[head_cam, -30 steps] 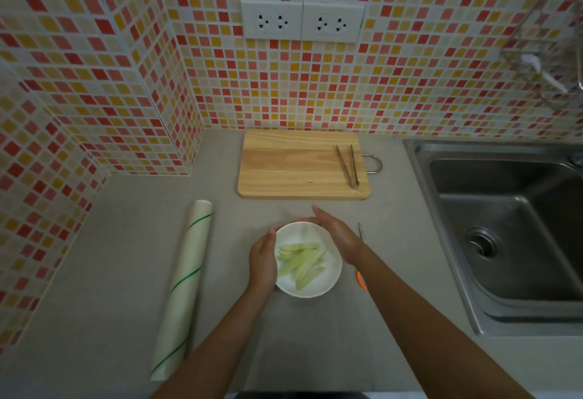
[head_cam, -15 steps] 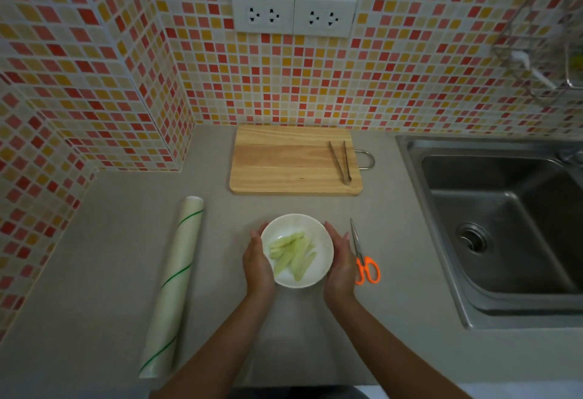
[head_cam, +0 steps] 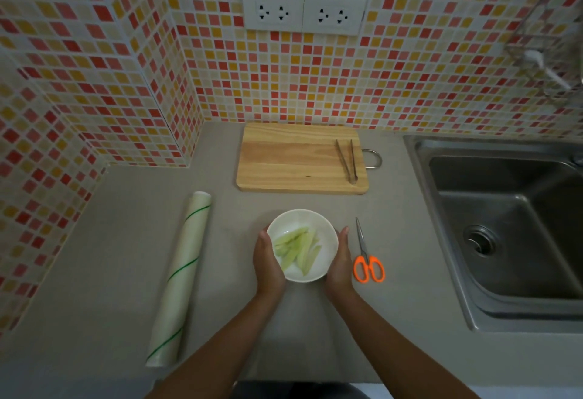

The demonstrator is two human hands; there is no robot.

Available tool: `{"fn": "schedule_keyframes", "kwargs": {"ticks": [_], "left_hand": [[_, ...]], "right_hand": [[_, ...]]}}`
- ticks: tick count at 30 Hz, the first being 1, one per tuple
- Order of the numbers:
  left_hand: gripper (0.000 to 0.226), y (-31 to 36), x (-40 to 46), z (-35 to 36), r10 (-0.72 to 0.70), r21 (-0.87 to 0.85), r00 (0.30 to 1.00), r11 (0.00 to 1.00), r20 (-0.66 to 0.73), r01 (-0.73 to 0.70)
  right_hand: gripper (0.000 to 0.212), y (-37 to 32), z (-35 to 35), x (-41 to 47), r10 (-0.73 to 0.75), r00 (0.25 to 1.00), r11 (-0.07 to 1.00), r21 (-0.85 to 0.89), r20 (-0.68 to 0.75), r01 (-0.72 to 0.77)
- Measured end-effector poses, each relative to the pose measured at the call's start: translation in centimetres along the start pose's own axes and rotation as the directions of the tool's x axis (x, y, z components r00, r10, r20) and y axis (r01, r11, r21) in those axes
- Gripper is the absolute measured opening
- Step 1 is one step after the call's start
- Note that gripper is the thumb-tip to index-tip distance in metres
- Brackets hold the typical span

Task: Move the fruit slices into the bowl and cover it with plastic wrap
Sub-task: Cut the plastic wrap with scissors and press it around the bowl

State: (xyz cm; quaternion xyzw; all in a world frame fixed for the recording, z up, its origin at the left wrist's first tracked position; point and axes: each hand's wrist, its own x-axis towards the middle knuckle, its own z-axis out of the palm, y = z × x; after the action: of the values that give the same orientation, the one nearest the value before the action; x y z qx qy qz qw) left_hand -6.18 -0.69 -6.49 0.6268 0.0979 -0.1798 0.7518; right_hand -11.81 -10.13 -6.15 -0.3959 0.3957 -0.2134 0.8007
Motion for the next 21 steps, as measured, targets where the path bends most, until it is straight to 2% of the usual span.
{"fn": "schedule_keyframes", "kwargs": {"ticks": [3, 7, 11, 14, 18, 21], "left_hand": [[0.047, 0.3, 0.8, -0.6, -0.002, 0.119, 0.999, 0.993, 0.053, -0.004], [0.058, 1.6, 1.9, -0.8, -0.019, 0.230, 0.981, 0.973, 0.192, -0.027], [0.065, 3.6, 2.4, -1.0, -0.065, 0.117, 0.990, 0.992, 0.124, 0.051], [0.072, 4.2, 1.7, -1.3, -0.109, 0.010, 0.980, 0.994, 0.164, 0.109], [0.068, 4.6, 0.2, -0.5, -0.106, 0.109, 0.957, 0.991, 0.271, 0.079], [0.065, 5.6, 0.4, 0.2, -0.093, 0.114, 0.946, 0.992, 0.311, 0.060]], "right_hand": [[0.066, -0.8, -0.2, 0.0, -0.004, 1.000, 0.996, -0.094, 0.028, 0.006], [0.060, -1.8, -0.8, -0.1, -0.027, 0.997, 0.988, -0.153, 0.073, 0.038], [0.049, -2.6, -1.2, 0.0, -0.067, 0.995, 0.983, -0.164, 0.070, 0.077], [0.056, -3.0, -1.4, -0.2, -0.077, 0.991, 0.980, -0.172, 0.111, 0.095], [0.067, -3.0, -0.8, -1.6, -0.063, 0.977, 0.970, -0.217, 0.204, 0.108], [0.068, -2.9, -0.8, -2.0, -0.073, 0.977, 0.975, -0.190, 0.201, 0.112]]}}
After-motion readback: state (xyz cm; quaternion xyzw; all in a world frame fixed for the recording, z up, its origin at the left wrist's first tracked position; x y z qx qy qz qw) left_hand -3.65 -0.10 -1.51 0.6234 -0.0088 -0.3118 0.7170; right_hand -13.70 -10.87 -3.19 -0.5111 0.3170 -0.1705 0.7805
